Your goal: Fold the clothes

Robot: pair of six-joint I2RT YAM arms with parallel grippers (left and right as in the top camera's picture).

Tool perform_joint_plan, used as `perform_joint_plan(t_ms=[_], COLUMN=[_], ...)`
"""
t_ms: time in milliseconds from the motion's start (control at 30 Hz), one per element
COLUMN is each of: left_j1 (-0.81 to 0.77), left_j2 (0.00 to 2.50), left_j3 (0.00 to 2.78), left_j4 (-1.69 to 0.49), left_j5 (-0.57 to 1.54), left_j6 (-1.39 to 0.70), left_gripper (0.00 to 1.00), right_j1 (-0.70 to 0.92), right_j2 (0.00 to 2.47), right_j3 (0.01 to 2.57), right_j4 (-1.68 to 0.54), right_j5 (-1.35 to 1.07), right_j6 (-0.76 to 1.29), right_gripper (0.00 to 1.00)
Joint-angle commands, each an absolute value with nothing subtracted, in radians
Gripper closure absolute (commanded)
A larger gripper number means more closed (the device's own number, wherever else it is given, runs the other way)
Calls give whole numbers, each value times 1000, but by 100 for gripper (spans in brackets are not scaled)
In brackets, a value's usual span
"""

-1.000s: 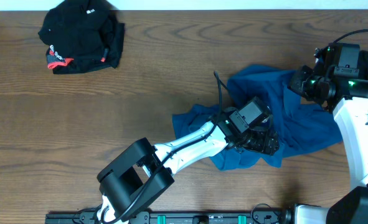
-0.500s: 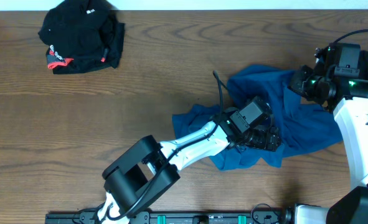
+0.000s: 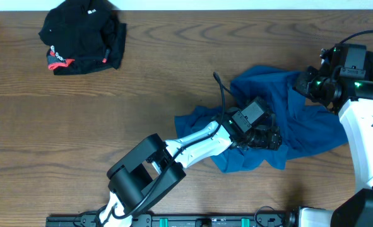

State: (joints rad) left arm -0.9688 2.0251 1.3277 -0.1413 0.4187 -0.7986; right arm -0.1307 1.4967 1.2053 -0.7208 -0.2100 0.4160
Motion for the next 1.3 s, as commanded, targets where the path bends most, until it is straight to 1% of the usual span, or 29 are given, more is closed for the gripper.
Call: perform_joint_plan(t_ms=[0,133,267,333,367,533,567,700,767,800,867,900,1100,1267], left_j1=[-964,-962,-959,-959,-959,-958,-958,-951,-943,-940,-932,-929,-913,-913], left_j2=[2061,2083,2084,2084,2084,2084,2084,2084,2084,2084,2083,2083,2055,1979], left_j3=[1325,1325,1325,1325,1325,1325,1325,1325,1325,1325,1325,1325,1325,1325], left_j4=[-124,-88,-87,-87,-87,-87,-87,-88,-90,-92,-99,-104,-138,-172], left_j5=[412,466,467,467,467,466,466,463,463,463,463,463,463,451], left_j6=[-826,-826,-825,-825,-825,-821,-820,-816,-817,-817,-817,-817,-785,-704], left_gripper=[12,12,12,19,25,46,52,73,85,89,91,94,94,94], right_j1=[-139,-139,-139,-139,-139,-139,-139,-139,-139,-139,-139,-139,-139,-139], right_j2=[1480,1480,1480,1480,1480,1480,1480,1480,1480,1480,1480,1480,1478,1448], right_j3=[1232,1232,1232,1232,1232,1232,1232,1232,1232,1232,1232,1232,1232,1232], right_j4=[-719,-719,-719,-719,-719,-725,-725,-731,-735,-736,-736,-737,-746,-760], right_j5=[-215,-215,-214,-214,-214,-214,-214,-214,-214,-213,-213,-213,-203,-102], right_j6=[407,407,407,406,406,406,406,406,402,402,402,402,402,402], right_gripper=[98,98,98,98,98,99,99,99,99,99,99,99,99,99])
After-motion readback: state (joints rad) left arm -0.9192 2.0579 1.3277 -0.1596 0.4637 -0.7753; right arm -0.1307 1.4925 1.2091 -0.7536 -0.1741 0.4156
